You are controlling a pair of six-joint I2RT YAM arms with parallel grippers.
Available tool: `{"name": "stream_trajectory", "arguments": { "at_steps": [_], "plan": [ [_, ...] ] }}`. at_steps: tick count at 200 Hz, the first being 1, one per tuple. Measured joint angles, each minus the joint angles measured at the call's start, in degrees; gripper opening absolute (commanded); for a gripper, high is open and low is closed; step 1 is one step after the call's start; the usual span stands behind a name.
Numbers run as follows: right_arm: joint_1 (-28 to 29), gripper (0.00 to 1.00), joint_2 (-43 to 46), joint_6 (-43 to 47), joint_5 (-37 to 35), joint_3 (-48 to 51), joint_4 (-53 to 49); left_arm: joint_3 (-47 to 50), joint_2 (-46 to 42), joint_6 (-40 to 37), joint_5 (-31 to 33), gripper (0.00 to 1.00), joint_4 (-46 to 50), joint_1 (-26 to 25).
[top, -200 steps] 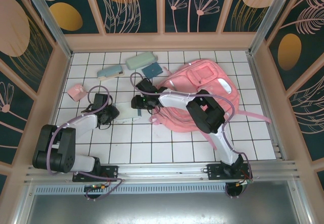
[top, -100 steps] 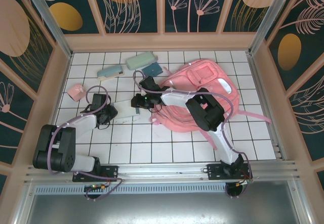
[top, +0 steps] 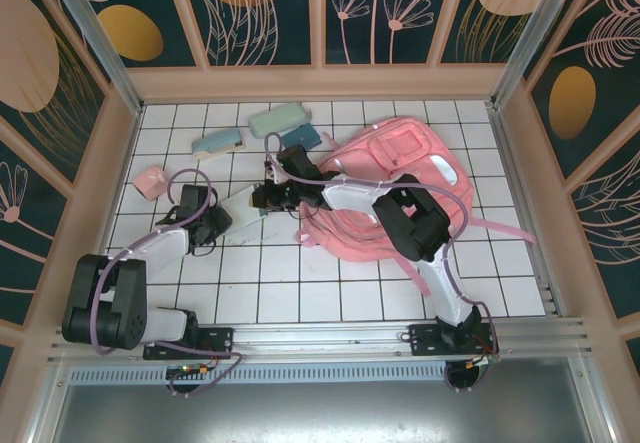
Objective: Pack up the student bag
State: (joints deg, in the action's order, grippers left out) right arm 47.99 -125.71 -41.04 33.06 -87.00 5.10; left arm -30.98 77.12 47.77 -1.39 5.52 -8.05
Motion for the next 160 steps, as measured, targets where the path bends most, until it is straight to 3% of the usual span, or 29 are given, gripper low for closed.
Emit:
{"name": "stream_trajectory", "arguments": {
  "at_steps": [41,48,66,120,160],
  "plan": [
    [-0.76,0.0,4.5,0.33,0.02,2.43,-0.61,-4.28,-4.55,0.28,-4.83,0.77,2.6,-0.63],
    [-1.2,0.0,5.64,0.48,0.0,2.93,-0.79,-5.25,-5.27,0.42,-6.01,0.86,2.29,-0.63],
    [-3.17,0.0,9.27,0.85,0.0,4.15,-1.18,-7.19,-6.54,1.95,-9.4,0.93,0.42,-0.61],
    [-11.58,0.0,20.46,1.68,1.79,7.02,-1.25,-8.22,-5.16,8.11,-22.77,0.94,-11.45,-0.15],
    [-15.5,0.0,24.0,0.98,6.58,9.07,0.17,-8.02,-2.99,14.43,-32.06,0.92,-24.15,0.31]
  ]
}}
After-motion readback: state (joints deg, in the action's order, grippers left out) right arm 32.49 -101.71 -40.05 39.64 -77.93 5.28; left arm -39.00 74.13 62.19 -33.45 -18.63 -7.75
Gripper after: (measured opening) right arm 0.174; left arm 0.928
